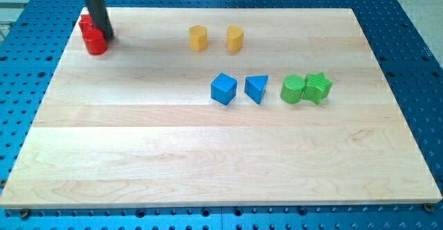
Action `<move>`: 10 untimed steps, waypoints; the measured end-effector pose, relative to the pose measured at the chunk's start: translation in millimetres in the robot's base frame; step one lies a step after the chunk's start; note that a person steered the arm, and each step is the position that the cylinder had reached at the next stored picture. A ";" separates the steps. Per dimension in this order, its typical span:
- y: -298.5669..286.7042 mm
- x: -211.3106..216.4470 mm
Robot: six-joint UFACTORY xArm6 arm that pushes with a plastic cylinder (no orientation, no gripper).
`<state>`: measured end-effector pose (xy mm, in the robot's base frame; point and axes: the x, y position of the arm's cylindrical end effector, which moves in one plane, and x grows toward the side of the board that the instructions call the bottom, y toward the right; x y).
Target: Move red circle slightly left
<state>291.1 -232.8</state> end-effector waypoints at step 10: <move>-54.6 63.1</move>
<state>354.3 -287.5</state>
